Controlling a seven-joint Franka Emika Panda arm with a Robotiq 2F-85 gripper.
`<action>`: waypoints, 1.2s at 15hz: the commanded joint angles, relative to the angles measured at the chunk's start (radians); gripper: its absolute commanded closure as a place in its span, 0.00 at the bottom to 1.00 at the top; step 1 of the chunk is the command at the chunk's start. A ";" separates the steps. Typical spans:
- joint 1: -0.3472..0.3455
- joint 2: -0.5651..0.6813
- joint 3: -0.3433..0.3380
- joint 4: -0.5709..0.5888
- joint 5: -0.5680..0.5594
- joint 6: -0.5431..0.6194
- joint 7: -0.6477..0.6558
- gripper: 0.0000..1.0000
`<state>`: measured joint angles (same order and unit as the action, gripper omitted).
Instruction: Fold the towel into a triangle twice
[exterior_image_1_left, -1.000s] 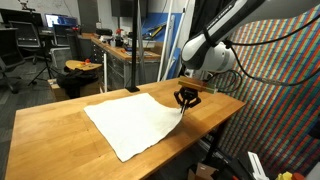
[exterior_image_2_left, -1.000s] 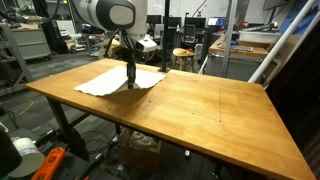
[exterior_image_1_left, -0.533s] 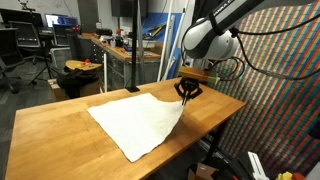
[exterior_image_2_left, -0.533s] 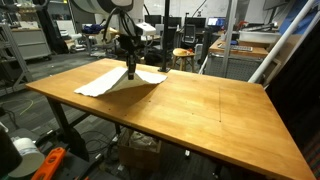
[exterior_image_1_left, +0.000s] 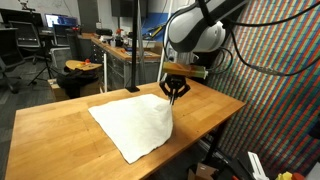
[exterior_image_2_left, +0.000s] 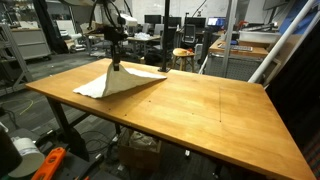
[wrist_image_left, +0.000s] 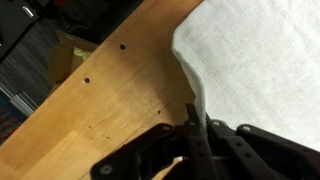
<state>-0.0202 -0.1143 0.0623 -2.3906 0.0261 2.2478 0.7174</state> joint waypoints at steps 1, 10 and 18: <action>0.037 0.023 0.030 0.072 -0.003 -0.041 0.045 0.99; 0.085 0.191 0.037 0.290 -0.035 -0.137 0.187 0.99; 0.176 0.327 0.045 0.502 -0.115 -0.263 0.347 0.99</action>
<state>0.1085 0.1495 0.1044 -2.0032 -0.0494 2.0506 0.9796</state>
